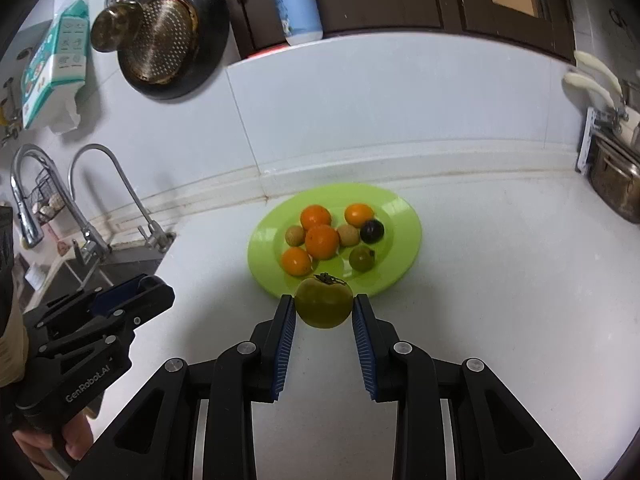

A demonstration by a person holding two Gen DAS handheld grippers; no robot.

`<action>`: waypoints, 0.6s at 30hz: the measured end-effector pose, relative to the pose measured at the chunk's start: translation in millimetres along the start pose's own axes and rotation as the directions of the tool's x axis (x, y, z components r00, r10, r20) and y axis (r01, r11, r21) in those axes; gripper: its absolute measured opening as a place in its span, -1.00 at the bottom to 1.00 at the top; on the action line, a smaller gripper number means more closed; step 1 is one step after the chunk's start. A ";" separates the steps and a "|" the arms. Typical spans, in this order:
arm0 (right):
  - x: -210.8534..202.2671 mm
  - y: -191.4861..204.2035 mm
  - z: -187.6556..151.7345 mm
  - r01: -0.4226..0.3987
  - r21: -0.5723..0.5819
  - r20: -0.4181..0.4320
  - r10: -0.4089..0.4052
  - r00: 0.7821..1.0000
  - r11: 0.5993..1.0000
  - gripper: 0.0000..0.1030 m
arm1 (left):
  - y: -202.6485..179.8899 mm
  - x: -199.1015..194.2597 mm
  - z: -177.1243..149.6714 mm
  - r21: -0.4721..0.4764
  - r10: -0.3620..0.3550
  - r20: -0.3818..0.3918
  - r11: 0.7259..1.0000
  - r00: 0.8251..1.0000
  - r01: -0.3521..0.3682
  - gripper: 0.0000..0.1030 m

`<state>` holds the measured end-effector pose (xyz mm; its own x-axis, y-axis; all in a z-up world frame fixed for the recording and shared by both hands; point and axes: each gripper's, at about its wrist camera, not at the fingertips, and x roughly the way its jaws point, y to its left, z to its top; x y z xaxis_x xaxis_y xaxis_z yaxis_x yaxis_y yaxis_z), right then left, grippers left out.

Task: Organize fruits
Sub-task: 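Carry plum and tomato onto the green plate and open both tools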

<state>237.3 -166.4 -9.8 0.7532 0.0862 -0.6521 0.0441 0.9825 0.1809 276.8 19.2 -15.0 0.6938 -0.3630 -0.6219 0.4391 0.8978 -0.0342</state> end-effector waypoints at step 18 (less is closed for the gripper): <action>-17.6 -2.0 39.3 -0.036 -0.041 0.077 0.039 0.996 0.999 -0.41 | -13.5 -9.1 46.9 0.059 -0.037 0.104 0.998 0.994 0.031 -0.44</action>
<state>249.7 -176.4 30.2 0.8030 0.1111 -0.5856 -0.0098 0.9848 0.1733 291.3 -1.3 27.8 0.7327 -0.4205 -0.5351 0.4934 0.8698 -0.0079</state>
